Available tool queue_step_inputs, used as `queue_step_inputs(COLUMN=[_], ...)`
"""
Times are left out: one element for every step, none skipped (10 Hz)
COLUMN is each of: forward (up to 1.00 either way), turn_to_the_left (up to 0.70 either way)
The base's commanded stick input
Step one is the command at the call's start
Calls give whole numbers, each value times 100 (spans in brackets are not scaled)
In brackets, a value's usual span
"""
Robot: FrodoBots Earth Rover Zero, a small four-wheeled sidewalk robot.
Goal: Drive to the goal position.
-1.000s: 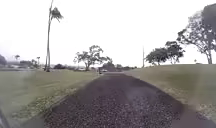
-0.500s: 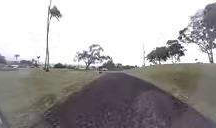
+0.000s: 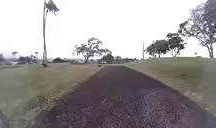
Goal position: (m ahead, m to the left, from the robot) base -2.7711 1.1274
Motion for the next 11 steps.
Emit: queue_step_inputs(forward=[100,100,100,100,100,100,100,100,100,100,100], turn_to_the_left=[0,0,0,0,0,-13,-40,-40,-40,-40,-29])
